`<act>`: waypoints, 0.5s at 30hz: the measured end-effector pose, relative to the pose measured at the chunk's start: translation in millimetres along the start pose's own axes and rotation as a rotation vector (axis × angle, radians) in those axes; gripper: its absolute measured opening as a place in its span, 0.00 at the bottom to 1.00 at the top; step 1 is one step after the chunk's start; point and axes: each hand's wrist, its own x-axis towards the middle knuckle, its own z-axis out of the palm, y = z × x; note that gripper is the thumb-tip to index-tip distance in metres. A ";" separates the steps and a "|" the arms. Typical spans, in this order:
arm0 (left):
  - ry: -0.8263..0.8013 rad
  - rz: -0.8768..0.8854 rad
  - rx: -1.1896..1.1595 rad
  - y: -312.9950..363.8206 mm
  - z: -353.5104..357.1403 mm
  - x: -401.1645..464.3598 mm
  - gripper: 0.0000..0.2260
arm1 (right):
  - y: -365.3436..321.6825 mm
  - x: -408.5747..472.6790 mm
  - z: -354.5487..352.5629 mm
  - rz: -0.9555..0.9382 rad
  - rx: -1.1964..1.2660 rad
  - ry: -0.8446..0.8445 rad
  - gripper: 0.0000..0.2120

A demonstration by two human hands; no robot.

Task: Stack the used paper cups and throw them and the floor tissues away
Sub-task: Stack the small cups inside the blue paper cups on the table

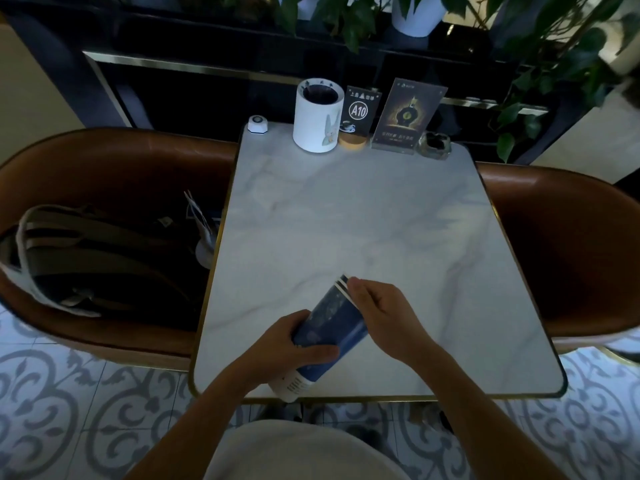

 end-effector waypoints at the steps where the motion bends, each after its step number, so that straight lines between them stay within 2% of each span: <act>1: 0.001 0.011 0.021 0.2 2.4 1.2 0.21 | 2.8 -3.4 1.3 0.024 0.004 0.016 0.30; 11: 0.025 0.051 0.039 6.0 11.2 5.7 0.18 | 14.9 -9.0 4.8 0.012 -0.151 0.099 0.19; 15: 0.001 0.068 0.059 3.2 12.4 7.8 0.15 | 23.3 -16.5 4.6 0.010 -0.119 0.093 0.15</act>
